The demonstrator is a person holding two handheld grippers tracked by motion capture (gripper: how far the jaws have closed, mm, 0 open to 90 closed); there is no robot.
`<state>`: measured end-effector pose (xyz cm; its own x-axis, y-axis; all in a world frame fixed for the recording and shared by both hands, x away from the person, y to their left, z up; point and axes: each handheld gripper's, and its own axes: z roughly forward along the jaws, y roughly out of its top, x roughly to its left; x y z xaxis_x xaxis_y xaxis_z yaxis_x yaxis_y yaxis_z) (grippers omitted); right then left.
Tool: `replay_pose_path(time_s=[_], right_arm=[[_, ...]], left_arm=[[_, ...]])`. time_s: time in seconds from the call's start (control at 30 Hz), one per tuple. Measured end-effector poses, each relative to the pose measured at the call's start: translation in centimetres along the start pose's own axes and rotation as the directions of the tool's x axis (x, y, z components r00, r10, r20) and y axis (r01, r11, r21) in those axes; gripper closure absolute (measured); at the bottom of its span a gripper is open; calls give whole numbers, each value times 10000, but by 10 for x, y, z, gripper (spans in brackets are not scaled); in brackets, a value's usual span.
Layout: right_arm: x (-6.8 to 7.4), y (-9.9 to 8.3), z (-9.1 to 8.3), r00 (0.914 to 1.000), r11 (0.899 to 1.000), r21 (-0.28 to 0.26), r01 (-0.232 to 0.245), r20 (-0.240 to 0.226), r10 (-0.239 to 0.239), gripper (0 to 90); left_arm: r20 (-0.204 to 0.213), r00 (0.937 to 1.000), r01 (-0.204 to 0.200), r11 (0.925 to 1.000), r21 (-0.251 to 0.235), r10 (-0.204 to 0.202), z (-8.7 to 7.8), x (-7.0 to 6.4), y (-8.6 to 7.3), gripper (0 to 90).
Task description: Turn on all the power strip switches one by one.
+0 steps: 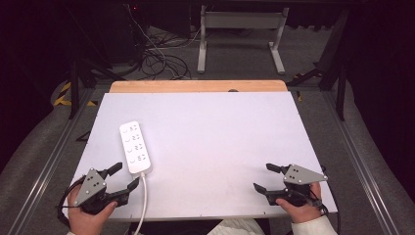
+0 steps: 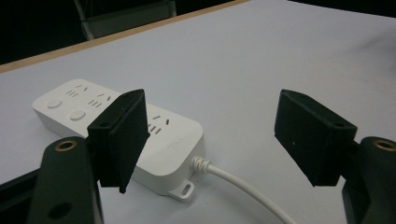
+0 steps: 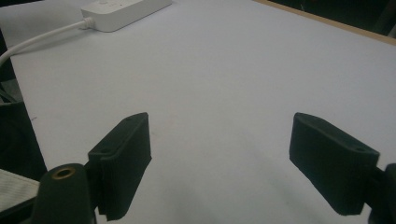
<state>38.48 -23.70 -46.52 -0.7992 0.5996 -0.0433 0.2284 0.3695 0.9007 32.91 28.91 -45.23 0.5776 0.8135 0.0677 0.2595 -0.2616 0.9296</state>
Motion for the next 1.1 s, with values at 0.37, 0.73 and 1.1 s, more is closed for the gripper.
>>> replay_pose_path(time_s=[0.37,0.73,1.1], right_arm=[[1,-1,2,9999,10000,59,78,-122,-77,252],[1,-2,5,9995,9998,192,27,-315,-21,268],[1,-3,8,9987,9994,348,-20,-514,38,270]], left_arm=[[212,9998,-53,9998,173,50,-3,-1,3,343],[432,9990,100,9995,289,-112,-2,0,9,405],[630,9975,287,9976,634,-327,-3,7,26,432]])
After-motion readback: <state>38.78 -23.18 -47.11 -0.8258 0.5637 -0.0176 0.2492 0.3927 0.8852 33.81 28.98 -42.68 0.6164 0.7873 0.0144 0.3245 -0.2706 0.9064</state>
